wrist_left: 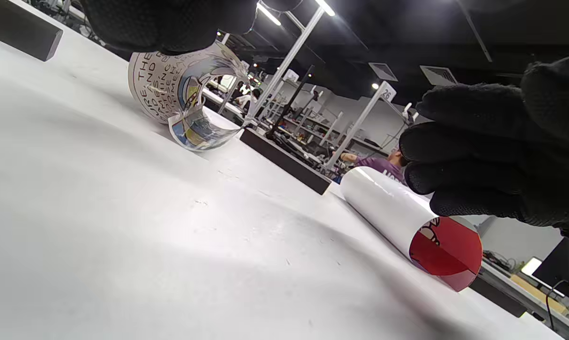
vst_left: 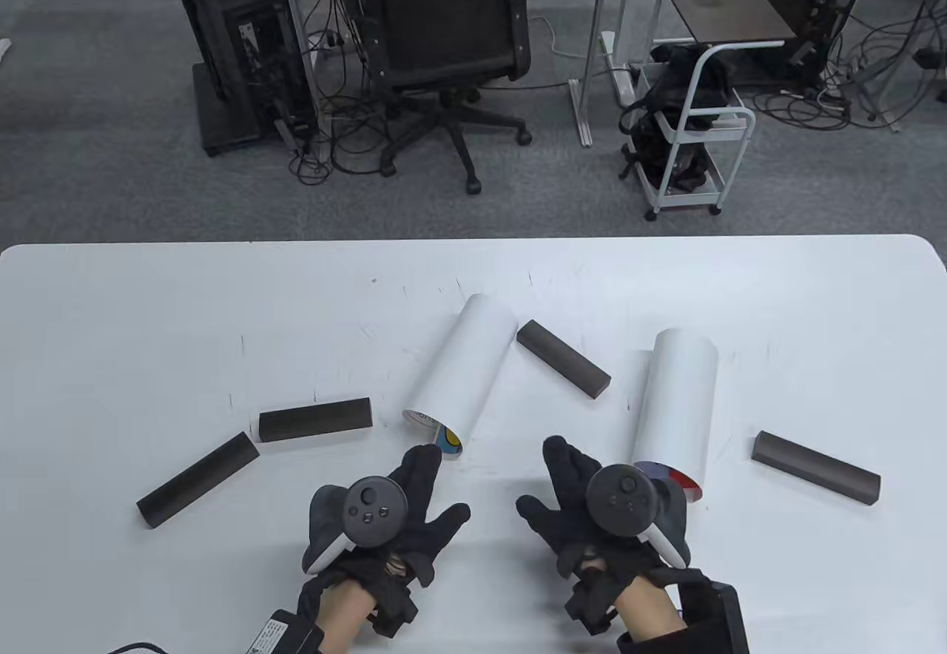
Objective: Unroll posters and secure with paperweights
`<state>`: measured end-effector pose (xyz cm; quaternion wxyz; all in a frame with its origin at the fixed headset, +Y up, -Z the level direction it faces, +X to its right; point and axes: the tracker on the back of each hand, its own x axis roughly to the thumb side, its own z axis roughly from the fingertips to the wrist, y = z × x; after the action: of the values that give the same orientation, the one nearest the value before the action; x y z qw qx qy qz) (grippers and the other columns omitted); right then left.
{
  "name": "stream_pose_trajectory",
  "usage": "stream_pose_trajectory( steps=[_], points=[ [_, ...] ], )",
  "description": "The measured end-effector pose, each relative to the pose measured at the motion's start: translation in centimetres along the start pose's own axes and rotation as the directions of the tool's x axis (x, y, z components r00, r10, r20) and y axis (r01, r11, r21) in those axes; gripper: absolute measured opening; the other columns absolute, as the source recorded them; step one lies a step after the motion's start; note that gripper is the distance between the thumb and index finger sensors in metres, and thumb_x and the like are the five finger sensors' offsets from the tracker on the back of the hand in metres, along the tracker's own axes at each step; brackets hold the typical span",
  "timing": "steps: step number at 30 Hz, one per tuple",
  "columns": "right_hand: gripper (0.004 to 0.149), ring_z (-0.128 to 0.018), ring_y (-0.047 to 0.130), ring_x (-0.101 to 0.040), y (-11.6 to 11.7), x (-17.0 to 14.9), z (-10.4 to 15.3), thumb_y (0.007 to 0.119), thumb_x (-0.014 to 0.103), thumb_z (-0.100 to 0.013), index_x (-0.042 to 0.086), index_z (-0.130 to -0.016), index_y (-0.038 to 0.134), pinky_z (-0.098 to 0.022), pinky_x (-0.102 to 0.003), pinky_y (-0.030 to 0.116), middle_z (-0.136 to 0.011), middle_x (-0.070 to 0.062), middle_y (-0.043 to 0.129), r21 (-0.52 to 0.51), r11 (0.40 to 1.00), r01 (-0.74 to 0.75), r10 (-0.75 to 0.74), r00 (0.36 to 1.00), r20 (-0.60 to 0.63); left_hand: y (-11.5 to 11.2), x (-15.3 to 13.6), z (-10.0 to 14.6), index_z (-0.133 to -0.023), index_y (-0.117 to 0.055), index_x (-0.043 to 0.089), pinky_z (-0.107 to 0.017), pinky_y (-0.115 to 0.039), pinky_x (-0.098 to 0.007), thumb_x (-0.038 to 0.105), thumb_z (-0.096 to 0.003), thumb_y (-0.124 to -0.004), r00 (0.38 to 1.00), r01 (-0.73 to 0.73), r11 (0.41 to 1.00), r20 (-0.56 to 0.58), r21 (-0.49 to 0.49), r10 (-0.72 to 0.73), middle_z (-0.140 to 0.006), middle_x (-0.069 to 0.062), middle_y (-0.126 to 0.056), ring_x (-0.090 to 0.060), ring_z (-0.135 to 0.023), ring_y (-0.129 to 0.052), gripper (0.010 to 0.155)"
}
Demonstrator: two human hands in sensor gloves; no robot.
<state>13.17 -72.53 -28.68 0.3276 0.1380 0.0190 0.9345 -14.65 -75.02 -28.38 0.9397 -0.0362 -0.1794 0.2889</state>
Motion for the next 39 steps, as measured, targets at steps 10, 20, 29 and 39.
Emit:
stream_pose_trajectory(
  steps=[10, 20, 29, 39],
  points=[
    [0.084, -0.093, 0.051, -0.051, -0.1, 0.1, 0.0, 0.069, 0.063, -0.045, 0.014, -0.103, 0.035, -0.067, -0.062, 0.053, -0.107, -0.021, 0.046, -0.004, 1.000, 0.003, -0.003, 1.000, 0.001, -0.1, 0.0, 0.0, -0.108, -0.037, 0.013, -0.067, -0.065, -0.057, 0.068, -0.0449, -0.059, 1.000, 0.001, 1.000, -0.004, -0.006, -0.001, -0.111, -0.021, -0.044, -0.048, -0.100, -0.061, 0.087],
    [0.084, -0.093, 0.051, -0.051, 0.0, 0.2, 0.0, 0.069, 0.064, -0.045, 0.014, -0.103, 0.035, -0.067, -0.062, 0.053, -0.107, -0.020, 0.047, 0.007, 1.000, 0.010, -0.010, 1.000, 0.005, 1.9, 0.6, -1.1, -0.108, -0.036, 0.012, -0.066, -0.067, -0.056, 0.068, -0.0452, -0.060, 1.000, 0.004, 1.000, -0.031, 0.020, -0.004, -0.111, -0.021, -0.043, -0.047, -0.099, -0.063, 0.087],
    [0.083, -0.093, 0.051, -0.051, -0.3, 0.2, 0.0, 0.068, 0.064, -0.045, 0.014, -0.103, 0.035, -0.067, -0.062, 0.053, -0.107, -0.021, 0.047, -0.011, 0.999, 0.030, -0.030, 0.999, -0.010, 7.7, 0.9, -7.7, -0.109, -0.028, 0.010, -0.069, -0.064, -0.056, 0.069, -0.0470, -0.060, 0.969, 0.021, 0.999, -0.247, -0.039, -0.030, -0.112, -0.022, -0.037, -0.047, -0.101, -0.057, 0.092],
    [0.083, -0.093, 0.051, -0.051, -0.1, -0.4, -0.1, 0.068, 0.063, -0.046, 0.013, -0.103, 0.035, -0.066, -0.062, 0.053, -0.107, -0.021, 0.047, -0.006, 0.999, 0.032, -0.032, 0.998, -0.059, 4.5, -1.5, -15.1, -0.109, -0.017, 0.008, -0.071, -0.059, -0.057, 0.077, -0.0445, -0.056, 0.890, 0.131, 0.939, -0.380, -0.318, -0.253, -0.113, -0.024, -0.028, -0.050, -0.104, -0.049, 0.102]
  ],
)
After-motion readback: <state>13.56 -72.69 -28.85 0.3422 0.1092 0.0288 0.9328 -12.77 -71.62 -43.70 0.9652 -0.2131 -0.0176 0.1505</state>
